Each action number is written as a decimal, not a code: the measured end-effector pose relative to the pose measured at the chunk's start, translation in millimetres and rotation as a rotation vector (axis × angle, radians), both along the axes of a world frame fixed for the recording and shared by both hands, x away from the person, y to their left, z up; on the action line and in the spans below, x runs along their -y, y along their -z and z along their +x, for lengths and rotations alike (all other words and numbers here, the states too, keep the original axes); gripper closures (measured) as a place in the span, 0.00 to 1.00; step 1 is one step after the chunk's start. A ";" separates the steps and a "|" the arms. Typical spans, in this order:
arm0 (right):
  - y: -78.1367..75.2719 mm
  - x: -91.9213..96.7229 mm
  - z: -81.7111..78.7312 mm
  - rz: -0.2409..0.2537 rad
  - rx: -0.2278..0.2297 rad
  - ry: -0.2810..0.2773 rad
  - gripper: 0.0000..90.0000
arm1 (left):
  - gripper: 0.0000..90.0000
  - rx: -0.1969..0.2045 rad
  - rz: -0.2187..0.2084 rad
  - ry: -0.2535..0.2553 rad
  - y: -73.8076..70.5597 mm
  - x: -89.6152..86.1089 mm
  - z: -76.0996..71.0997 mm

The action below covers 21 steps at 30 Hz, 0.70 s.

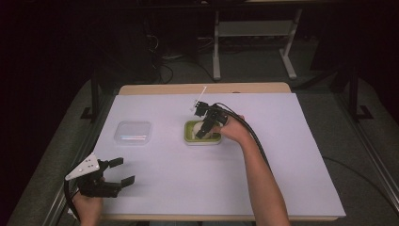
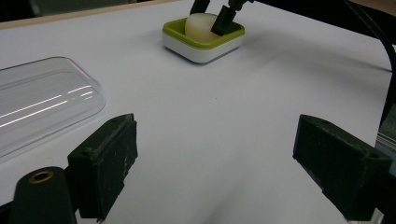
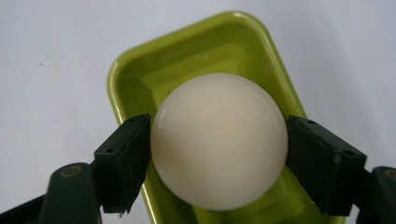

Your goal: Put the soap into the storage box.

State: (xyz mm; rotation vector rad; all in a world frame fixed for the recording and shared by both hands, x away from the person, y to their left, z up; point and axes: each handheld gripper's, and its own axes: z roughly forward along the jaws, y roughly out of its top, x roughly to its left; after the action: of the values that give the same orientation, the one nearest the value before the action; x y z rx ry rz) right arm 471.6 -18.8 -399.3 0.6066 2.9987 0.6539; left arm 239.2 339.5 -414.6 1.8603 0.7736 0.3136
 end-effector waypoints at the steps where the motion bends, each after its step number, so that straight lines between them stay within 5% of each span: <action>1: -1.8 0.3 -0.7 0.009 0.005 0.004 0.27 | 0.15 0.000 0.000 0.000 0.0 0.0 0.0; 13: -13.1 14.0 -6.6 0.048 -0.004 0.013 0.26 | 0.15 -0.002 0.007 0.003 0.2 0.6 0.4; 21: -18.9 33.6 -15.6 0.118 0.014 0.020 0.25 | 0.15 -0.003 0.003 0.002 0.6 1.7 0.4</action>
State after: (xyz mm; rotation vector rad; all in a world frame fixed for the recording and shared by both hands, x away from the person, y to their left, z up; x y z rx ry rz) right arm 456.0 -52.5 -380.4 0.6331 2.9536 0.8357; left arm 239.6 337.8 -415.2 1.8646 0.7737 0.3101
